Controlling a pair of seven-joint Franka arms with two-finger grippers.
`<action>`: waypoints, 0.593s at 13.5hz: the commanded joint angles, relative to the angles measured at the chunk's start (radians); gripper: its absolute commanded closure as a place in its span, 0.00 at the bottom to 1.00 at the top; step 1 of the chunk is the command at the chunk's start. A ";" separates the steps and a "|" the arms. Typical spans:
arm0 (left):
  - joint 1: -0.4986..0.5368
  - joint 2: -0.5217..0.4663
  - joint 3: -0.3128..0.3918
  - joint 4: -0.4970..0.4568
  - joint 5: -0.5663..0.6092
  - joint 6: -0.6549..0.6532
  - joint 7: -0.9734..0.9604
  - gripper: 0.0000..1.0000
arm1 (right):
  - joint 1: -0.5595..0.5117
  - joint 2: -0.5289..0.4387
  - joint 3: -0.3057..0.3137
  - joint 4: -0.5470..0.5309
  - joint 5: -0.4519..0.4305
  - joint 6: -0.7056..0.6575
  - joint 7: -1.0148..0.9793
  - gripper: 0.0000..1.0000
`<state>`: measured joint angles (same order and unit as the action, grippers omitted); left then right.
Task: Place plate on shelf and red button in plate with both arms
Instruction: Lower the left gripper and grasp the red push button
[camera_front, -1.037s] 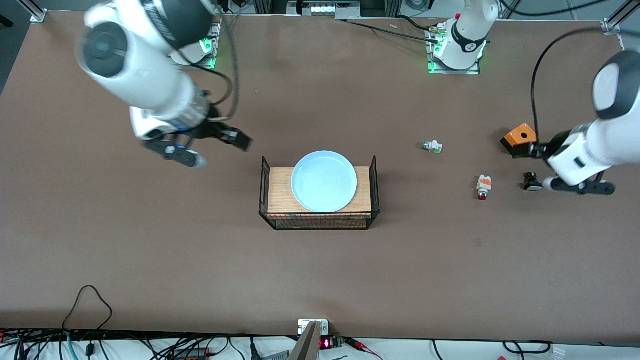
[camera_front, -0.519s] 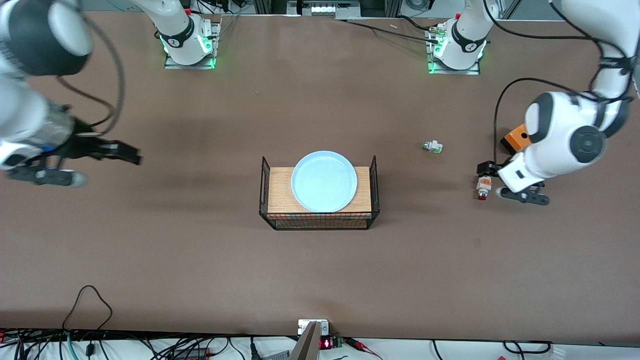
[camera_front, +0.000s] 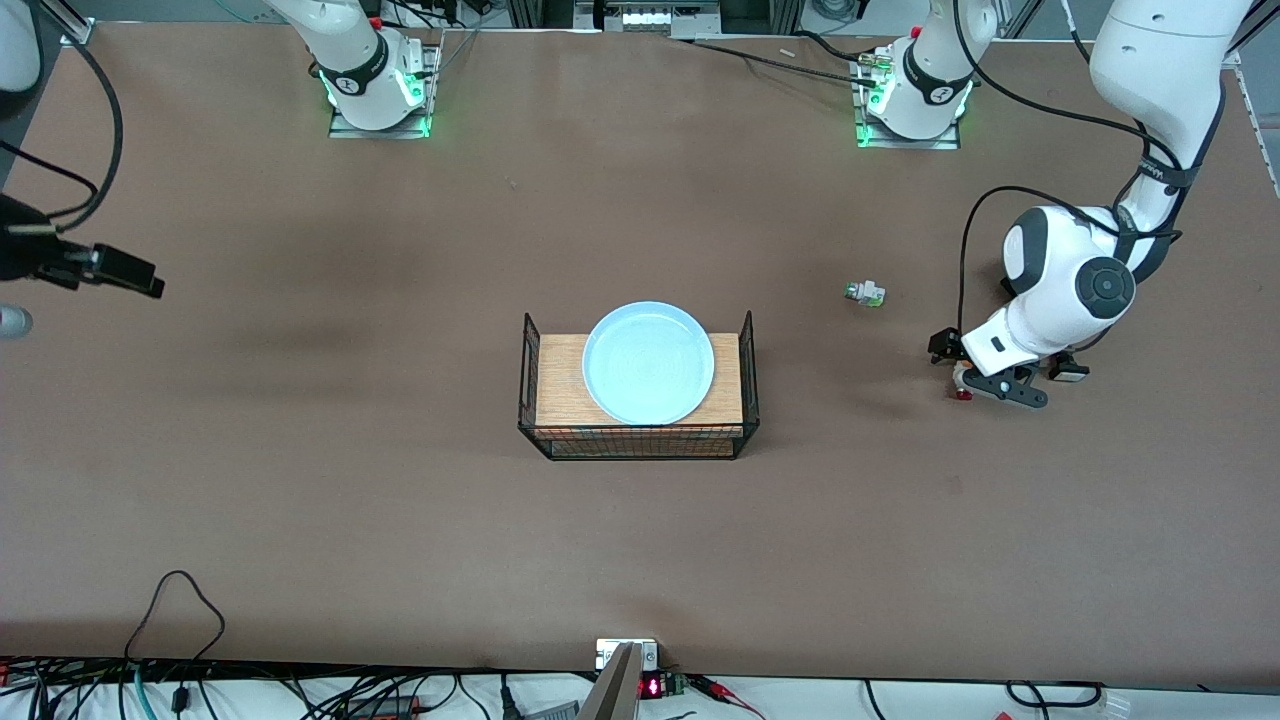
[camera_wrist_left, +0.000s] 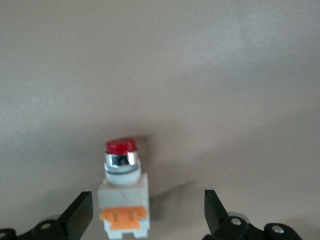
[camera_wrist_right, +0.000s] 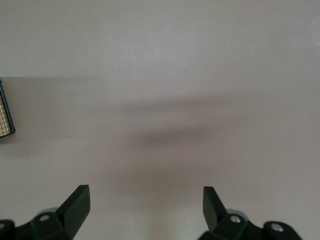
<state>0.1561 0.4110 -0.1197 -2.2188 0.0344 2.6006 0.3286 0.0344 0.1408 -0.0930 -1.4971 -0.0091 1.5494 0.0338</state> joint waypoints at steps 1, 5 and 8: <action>0.011 0.011 -0.001 0.011 -0.002 0.024 0.055 0.03 | -0.002 -0.099 0.015 -0.153 -0.023 0.090 -0.023 0.00; 0.022 0.040 -0.001 0.013 -0.001 0.053 0.075 0.57 | -0.007 -0.133 0.012 -0.167 -0.011 0.054 -0.095 0.00; 0.020 0.000 -0.011 0.022 -0.001 -0.005 0.067 0.76 | -0.007 -0.138 0.012 -0.157 -0.011 0.032 -0.041 0.00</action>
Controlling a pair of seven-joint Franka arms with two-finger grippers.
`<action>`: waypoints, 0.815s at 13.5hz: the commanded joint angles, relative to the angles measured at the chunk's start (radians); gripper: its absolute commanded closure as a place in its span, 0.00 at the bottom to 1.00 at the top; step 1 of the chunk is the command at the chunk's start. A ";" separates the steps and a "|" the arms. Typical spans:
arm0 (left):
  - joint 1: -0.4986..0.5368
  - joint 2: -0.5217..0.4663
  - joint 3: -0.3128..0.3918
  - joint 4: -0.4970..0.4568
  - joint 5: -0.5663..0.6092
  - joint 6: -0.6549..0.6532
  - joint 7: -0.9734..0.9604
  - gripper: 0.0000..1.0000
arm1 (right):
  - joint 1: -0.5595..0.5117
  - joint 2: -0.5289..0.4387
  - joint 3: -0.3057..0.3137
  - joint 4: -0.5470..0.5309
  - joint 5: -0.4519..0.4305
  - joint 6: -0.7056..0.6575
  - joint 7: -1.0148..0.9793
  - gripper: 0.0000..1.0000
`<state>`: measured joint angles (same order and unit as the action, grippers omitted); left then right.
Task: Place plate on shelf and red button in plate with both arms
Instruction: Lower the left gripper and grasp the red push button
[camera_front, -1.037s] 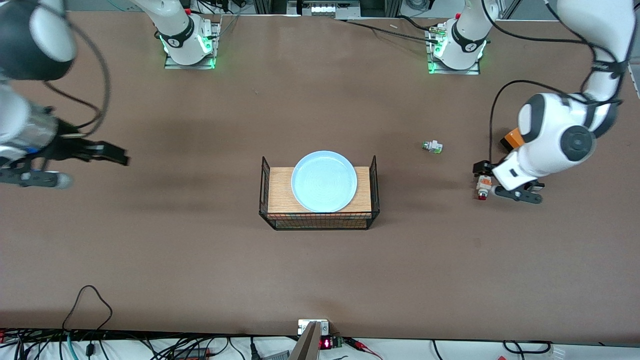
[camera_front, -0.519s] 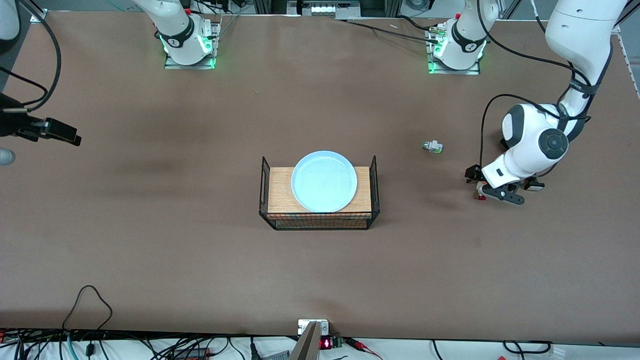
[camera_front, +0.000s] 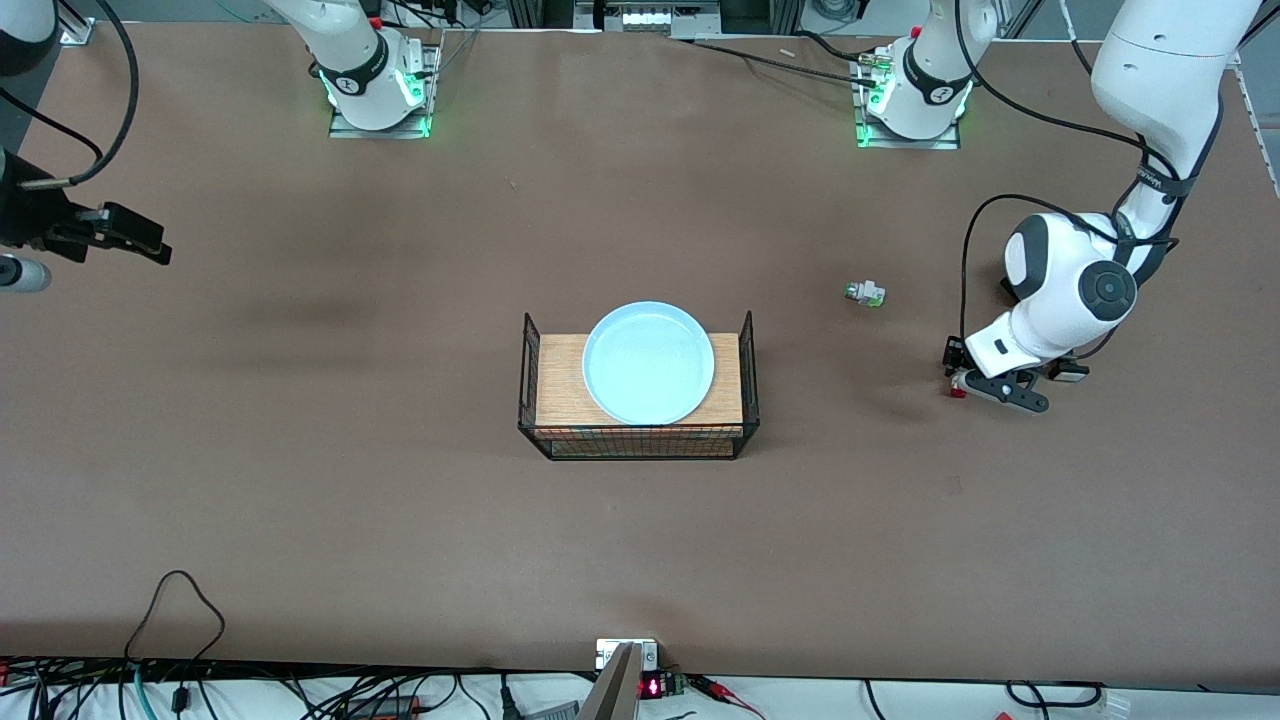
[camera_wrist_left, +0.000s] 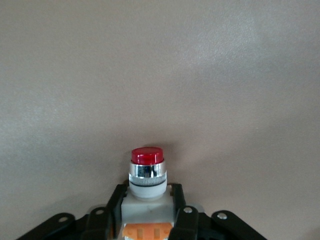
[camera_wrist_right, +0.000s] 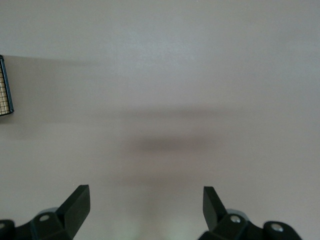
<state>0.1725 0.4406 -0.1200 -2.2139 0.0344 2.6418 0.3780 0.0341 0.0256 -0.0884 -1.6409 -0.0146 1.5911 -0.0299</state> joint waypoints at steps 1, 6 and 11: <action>-0.002 -0.064 -0.015 0.032 -0.001 -0.096 0.013 0.76 | -0.007 -0.023 0.010 -0.008 -0.010 -0.010 0.010 0.00; -0.013 -0.105 -0.185 0.432 -0.022 -0.660 -0.157 0.76 | -0.003 -0.018 0.013 0.033 -0.008 -0.026 0.004 0.00; -0.025 -0.100 -0.381 0.566 -0.304 -0.717 -0.524 0.72 | -0.002 -0.012 0.016 0.033 -0.007 -0.043 0.012 0.00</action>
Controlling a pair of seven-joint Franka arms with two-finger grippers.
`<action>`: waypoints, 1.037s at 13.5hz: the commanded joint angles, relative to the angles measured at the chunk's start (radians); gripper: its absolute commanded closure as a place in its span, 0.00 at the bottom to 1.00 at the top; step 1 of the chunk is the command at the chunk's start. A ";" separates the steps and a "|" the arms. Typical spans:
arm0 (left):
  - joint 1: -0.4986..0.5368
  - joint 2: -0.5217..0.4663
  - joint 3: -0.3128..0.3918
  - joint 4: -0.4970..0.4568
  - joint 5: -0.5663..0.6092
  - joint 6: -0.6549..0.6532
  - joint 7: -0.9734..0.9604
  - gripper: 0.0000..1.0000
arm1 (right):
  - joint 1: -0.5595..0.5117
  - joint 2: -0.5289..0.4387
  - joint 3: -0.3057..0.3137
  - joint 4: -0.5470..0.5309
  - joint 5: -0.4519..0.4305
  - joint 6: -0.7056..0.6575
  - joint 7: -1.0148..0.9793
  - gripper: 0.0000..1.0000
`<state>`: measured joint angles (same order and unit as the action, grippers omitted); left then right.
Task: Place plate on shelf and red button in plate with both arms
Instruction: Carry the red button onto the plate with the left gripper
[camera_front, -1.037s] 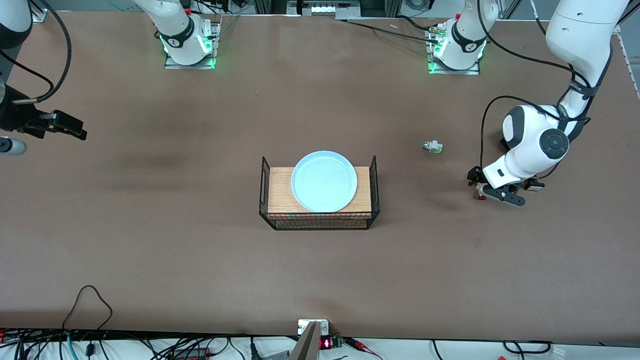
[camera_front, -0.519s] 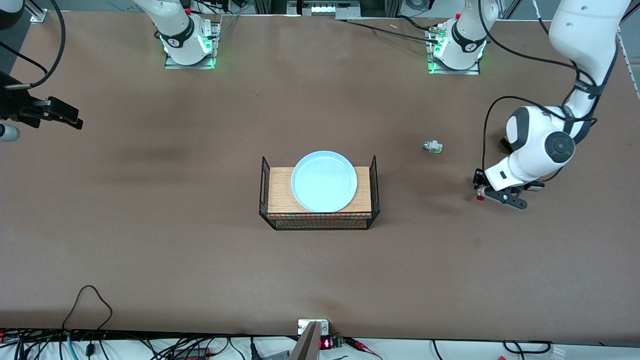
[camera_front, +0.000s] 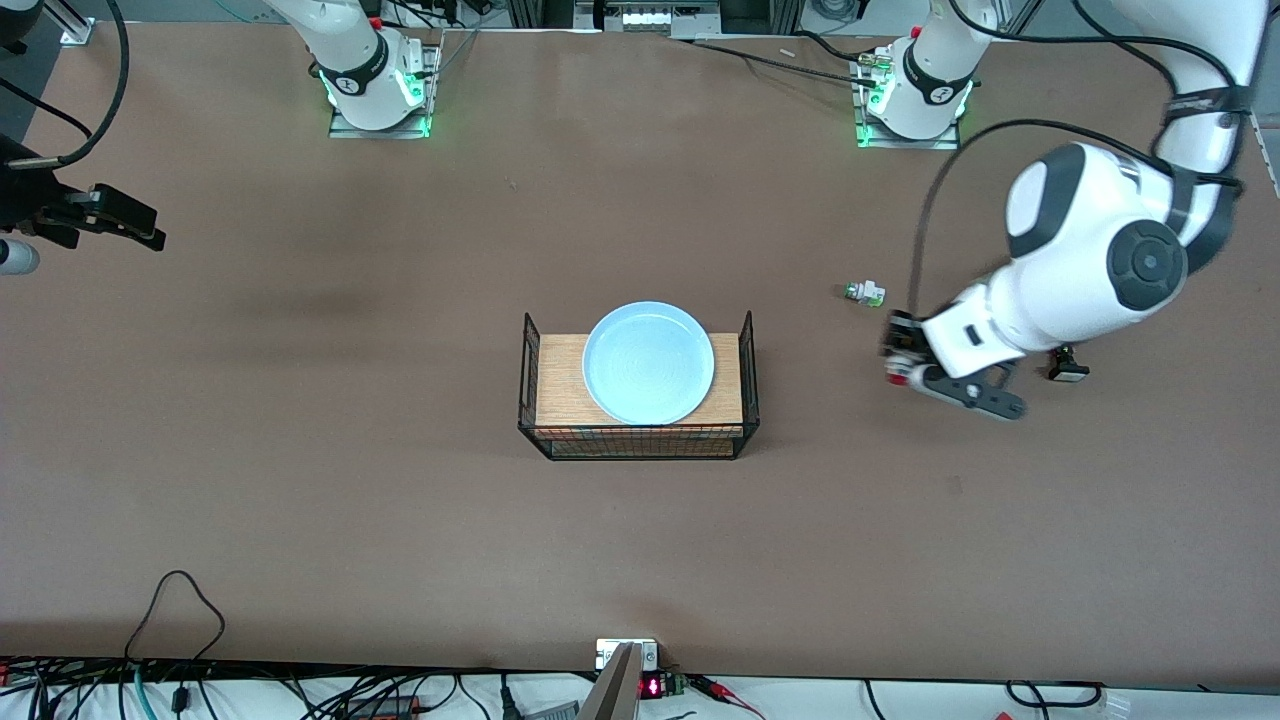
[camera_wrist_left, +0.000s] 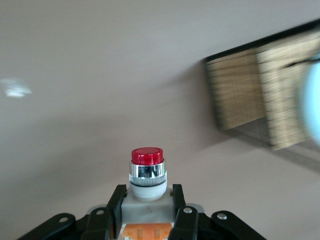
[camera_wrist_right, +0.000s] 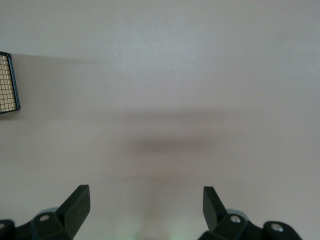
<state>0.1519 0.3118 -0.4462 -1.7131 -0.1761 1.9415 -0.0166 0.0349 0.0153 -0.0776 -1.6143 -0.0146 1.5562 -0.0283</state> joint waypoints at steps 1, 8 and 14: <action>-0.038 0.050 -0.071 0.105 -0.139 -0.010 -0.240 0.72 | -0.003 -0.005 0.006 0.004 -0.007 -0.008 0.010 0.00; -0.329 0.298 -0.048 0.379 -0.088 0.233 -0.669 0.72 | 0.007 -0.063 0.009 -0.047 -0.016 0.004 0.019 0.00; -0.405 0.374 -0.035 0.342 0.234 0.301 -0.726 0.68 | 0.005 -0.087 0.007 -0.073 -0.010 0.004 0.022 0.00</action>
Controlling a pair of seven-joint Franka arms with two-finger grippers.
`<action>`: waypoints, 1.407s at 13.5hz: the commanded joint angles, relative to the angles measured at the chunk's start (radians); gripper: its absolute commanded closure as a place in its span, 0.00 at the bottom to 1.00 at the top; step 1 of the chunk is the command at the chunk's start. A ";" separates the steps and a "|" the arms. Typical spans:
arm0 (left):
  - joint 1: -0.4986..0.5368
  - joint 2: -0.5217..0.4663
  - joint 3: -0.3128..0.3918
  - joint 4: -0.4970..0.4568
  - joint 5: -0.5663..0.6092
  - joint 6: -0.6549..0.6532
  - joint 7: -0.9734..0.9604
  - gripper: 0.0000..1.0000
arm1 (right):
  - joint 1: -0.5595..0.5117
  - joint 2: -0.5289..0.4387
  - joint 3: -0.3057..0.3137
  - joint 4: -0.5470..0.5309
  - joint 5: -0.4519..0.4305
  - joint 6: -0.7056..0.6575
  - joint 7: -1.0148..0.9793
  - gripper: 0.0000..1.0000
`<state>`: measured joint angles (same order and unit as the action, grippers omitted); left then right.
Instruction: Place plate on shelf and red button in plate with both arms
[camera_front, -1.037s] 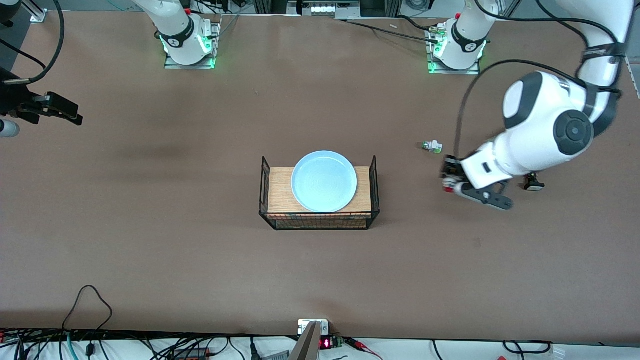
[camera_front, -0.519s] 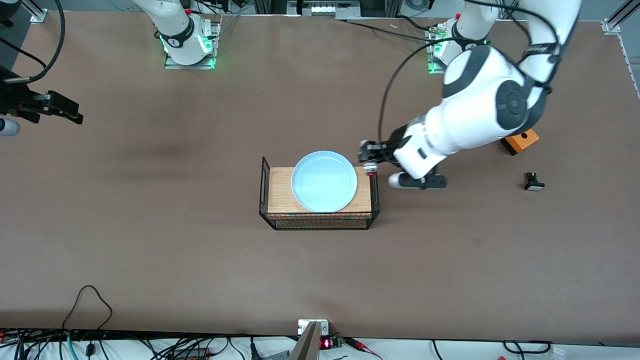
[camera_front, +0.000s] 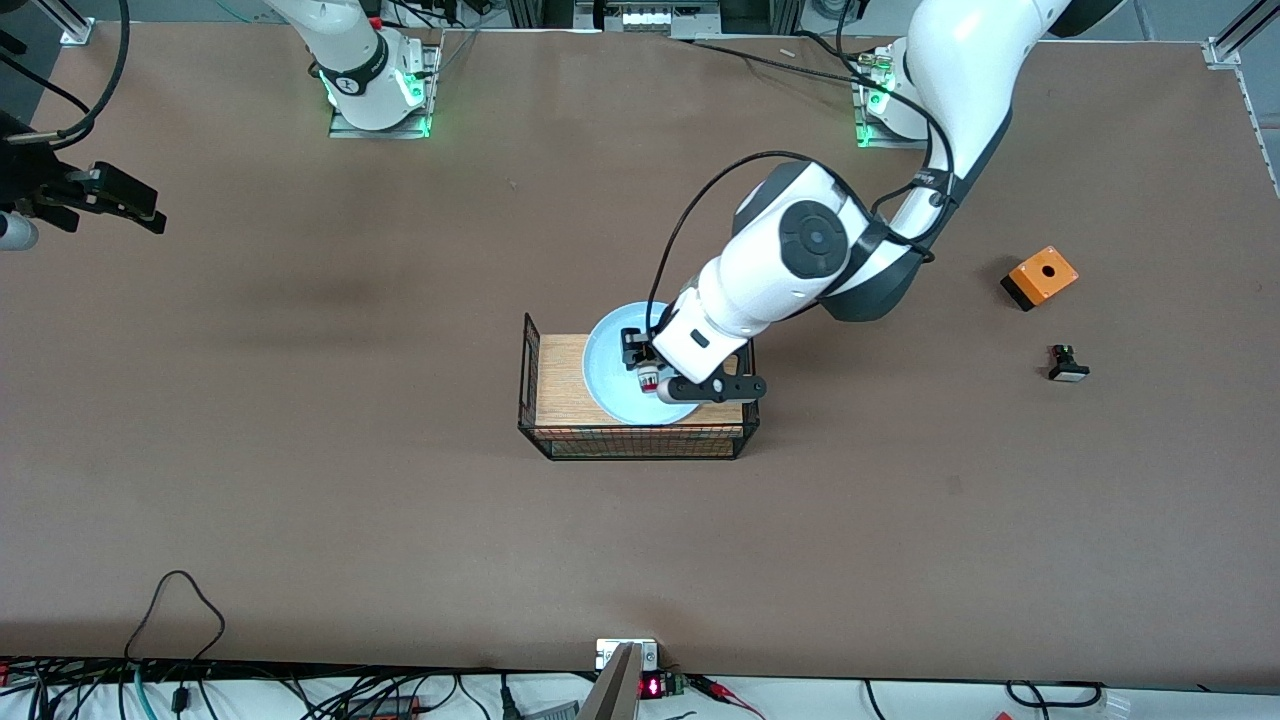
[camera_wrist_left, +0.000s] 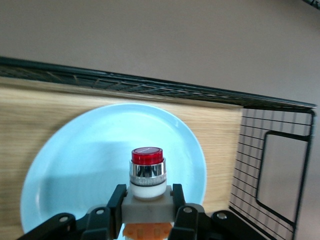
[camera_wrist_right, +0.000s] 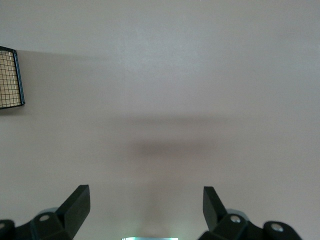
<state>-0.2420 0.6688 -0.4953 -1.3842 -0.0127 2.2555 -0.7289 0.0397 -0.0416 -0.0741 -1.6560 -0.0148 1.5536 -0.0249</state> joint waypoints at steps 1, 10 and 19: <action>-0.023 0.020 0.014 0.002 0.091 -0.014 -0.014 0.68 | 0.000 -0.030 0.004 -0.031 -0.010 0.005 0.019 0.00; -0.013 -0.056 0.006 0.017 0.086 -0.118 -0.060 0.00 | -0.003 -0.030 0.002 -0.030 -0.013 0.000 0.017 0.00; 0.306 -0.324 0.001 0.022 0.096 -0.718 0.323 0.00 | -0.003 -0.030 0.002 -0.030 -0.013 0.003 0.017 0.00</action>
<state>-0.0280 0.3647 -0.4844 -1.3357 0.0671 1.5694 -0.5779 0.0390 -0.0471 -0.0757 -1.6645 -0.0148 1.5533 -0.0196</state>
